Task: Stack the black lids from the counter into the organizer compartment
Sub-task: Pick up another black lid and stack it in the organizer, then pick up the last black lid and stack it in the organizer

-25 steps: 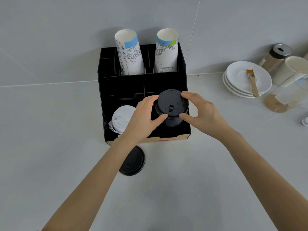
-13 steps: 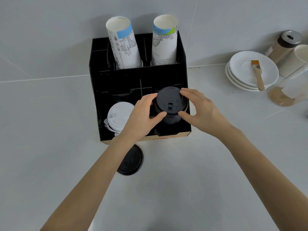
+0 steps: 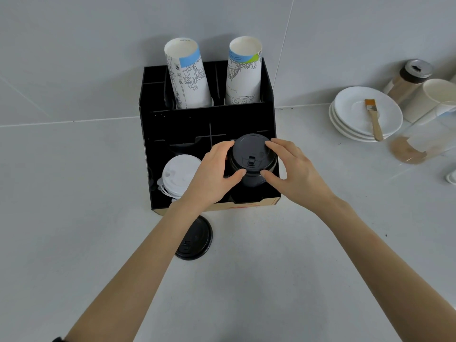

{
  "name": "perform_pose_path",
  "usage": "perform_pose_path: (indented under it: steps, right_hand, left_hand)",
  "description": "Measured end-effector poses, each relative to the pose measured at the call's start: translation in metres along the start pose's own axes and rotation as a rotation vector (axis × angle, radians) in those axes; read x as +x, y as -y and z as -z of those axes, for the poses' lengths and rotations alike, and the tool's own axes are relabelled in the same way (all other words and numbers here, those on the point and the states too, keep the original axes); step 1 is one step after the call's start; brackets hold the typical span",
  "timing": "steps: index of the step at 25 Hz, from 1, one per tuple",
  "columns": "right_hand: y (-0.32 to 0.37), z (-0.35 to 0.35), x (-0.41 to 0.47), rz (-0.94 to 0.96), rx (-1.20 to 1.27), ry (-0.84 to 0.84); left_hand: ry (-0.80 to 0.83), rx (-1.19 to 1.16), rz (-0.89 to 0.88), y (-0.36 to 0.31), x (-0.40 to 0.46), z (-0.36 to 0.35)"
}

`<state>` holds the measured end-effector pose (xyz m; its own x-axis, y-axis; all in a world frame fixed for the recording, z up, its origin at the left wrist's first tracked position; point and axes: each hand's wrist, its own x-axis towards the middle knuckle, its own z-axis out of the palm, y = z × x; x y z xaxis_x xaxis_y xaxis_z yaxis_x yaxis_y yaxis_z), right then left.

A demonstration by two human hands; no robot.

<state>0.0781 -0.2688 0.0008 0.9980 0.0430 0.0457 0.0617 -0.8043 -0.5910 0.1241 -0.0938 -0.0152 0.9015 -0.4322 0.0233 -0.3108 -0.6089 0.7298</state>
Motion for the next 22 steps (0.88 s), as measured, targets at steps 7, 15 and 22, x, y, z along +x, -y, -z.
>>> perform_pose_path:
  steps: [7,15,22]
  right_hand:
    - [0.019,0.006,-0.009,0.033,0.046,-0.069]
    - [0.049,-0.013,-0.032,0.129,0.072,-0.020]
    - [0.068,-0.049,-0.056,0.167,0.139,0.089]
  left_hand:
    - [-0.028,0.065,-0.025,-0.002,-0.016,0.015]
    - [-0.086,0.092,0.084,0.020,-0.077,0.041]
    - [-0.147,0.045,0.129,0.045,-0.130,0.050]
